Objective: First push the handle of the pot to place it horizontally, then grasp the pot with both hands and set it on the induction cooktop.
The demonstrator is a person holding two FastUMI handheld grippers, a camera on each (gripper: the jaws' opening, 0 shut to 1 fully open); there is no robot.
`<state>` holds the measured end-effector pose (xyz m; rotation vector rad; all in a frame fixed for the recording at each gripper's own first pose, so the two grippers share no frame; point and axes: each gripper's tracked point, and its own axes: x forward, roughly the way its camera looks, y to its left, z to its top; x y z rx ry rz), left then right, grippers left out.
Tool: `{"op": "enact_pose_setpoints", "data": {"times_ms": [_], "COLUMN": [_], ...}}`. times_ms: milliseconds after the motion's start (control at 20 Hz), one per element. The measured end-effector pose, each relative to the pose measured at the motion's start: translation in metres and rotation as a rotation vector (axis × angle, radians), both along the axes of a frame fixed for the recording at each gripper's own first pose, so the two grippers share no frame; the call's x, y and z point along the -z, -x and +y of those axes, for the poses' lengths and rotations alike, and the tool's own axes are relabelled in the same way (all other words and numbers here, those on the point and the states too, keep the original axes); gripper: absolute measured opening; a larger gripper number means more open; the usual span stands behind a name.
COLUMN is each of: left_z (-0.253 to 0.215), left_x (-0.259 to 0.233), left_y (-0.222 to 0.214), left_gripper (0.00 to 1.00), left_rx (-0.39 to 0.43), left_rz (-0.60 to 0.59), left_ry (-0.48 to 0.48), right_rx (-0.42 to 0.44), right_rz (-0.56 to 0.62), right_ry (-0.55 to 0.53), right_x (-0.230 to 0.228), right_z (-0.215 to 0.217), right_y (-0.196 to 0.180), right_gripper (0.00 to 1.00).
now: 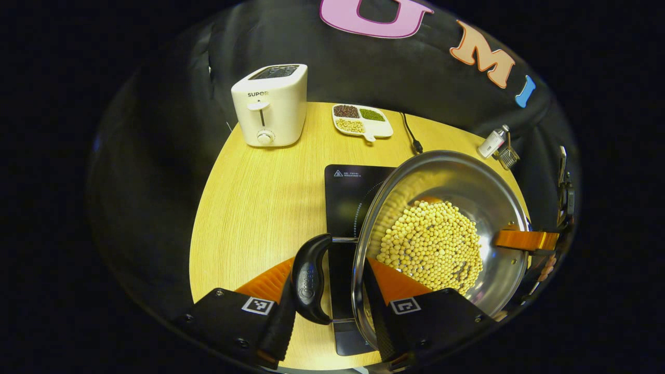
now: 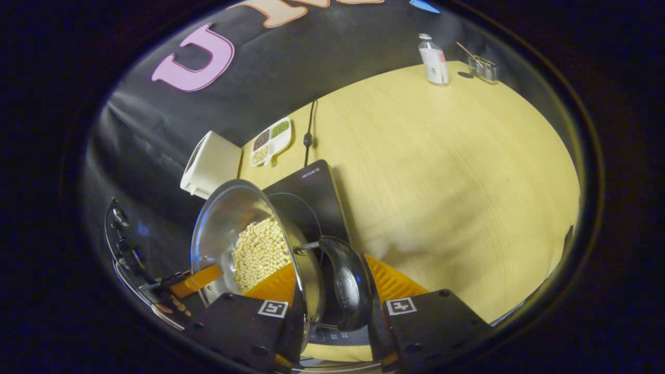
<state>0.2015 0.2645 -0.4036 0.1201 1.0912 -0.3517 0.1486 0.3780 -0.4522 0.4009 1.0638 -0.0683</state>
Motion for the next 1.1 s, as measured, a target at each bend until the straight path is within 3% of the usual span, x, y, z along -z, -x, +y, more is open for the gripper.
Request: {"op": "enact_pose_setpoints", "data": {"times_ms": [300, 350, 950, 1000, 1100], "left_z": [-0.001, -0.001, 0.006, 0.006, 0.007], "left_x": [0.01, 0.011, 0.011, 0.012, 0.012], "left_y": [-0.008, -0.008, -0.017, -0.016, -0.016], "left_gripper": [0.66, 0.66, 0.69, 0.7, 0.72], "left_rx": [0.004, 0.004, -0.013, -0.016, -0.021], "left_rz": [0.015, 0.018, -0.021, -0.021, -0.021], "left_ry": [0.0, -0.002, -0.052, -0.054, -0.056], "right_rx": [0.014, 0.016, -0.018, -0.023, -0.031], "right_rz": [0.009, 0.01, 0.046, 0.047, 0.05], "right_ry": [-0.001, -0.003, -0.067, -0.073, -0.086], "right_x": [0.008, 0.009, 0.032, 0.031, 0.031], "right_z": [0.0, -0.001, 0.004, 0.004, 0.005], "right_y": [-0.009, -0.01, -0.02, -0.02, -0.02], "right_gripper": [0.47, 0.53, 0.54, 0.5, 0.55]}}
